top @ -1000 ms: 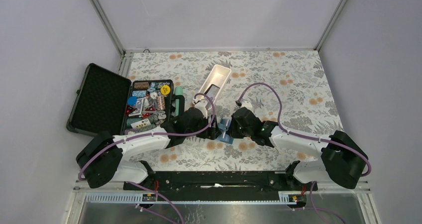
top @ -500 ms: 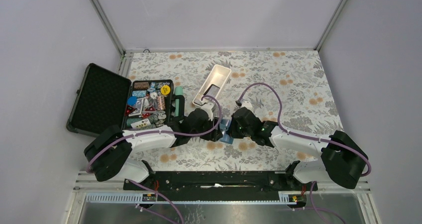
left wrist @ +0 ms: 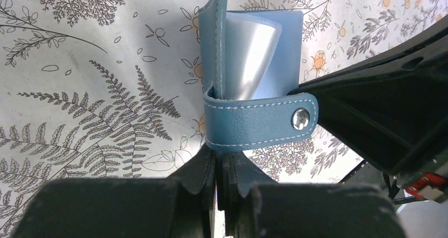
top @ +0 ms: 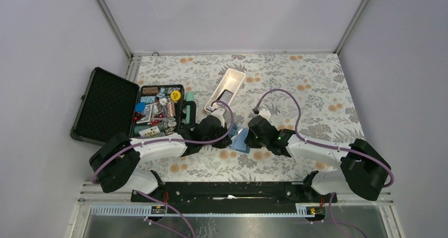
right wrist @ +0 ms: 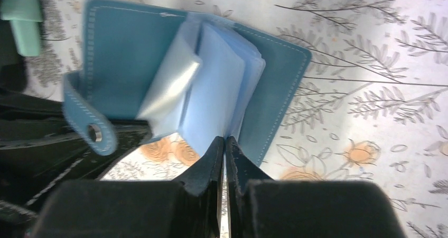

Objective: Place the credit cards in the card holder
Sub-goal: Open the card holder at the center of the board.

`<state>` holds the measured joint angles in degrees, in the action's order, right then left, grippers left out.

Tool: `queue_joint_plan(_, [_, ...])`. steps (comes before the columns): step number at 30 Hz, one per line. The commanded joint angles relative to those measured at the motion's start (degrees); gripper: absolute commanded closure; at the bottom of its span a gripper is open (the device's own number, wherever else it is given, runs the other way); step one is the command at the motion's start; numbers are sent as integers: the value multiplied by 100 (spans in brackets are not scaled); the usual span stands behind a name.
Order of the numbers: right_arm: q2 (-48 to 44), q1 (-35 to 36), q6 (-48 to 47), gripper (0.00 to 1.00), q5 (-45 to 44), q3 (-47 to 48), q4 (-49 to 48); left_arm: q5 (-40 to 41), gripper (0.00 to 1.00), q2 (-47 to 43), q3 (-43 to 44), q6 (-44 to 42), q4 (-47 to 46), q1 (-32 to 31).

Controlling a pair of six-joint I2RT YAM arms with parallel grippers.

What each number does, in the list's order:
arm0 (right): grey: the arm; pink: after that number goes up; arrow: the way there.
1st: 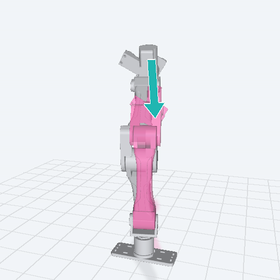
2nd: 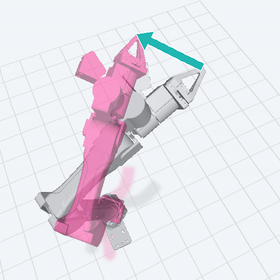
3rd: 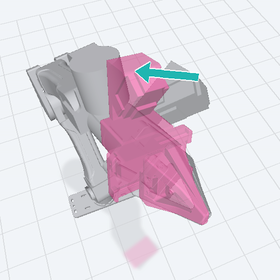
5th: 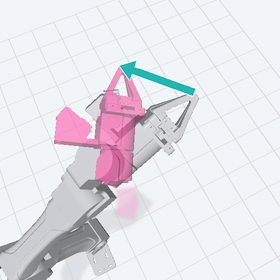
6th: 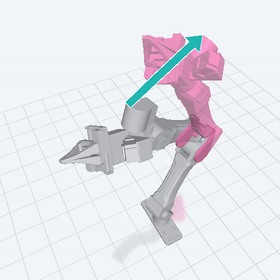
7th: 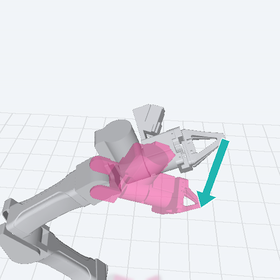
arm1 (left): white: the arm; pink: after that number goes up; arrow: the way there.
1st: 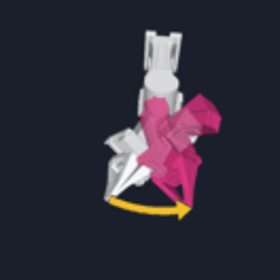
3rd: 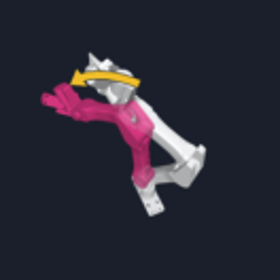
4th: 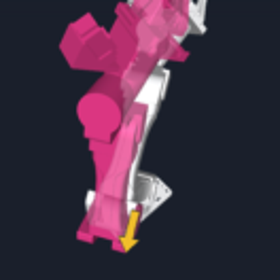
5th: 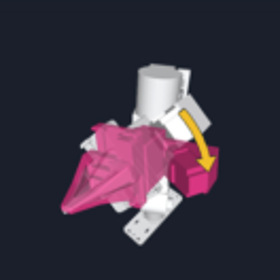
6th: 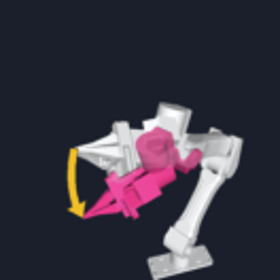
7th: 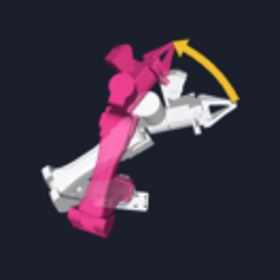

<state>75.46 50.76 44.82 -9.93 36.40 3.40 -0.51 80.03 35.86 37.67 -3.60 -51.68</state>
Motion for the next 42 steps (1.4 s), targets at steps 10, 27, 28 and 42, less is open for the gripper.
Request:
queue_joint_plan(10, [-825, -56, -46, 41, -953, -291, 631, -406, 100, -93, -557, 744, -924, 369])
queue_joint_plan(27, [-882, -102, -179, 40, 125, -195, 46, -1083, 100, 7, -777, 1241, -1277, 751])
queue_joint_plan(28, [-811, -102, -176, 42, 142, -182, 20, -1111, 100, 19, -788, 1275, -1314, 767])
queue_joint_plan(42, [-31, -113, -78, 49, 45, -379, -529, -1118, 100, 129, -926, 1394, -1382, 828])
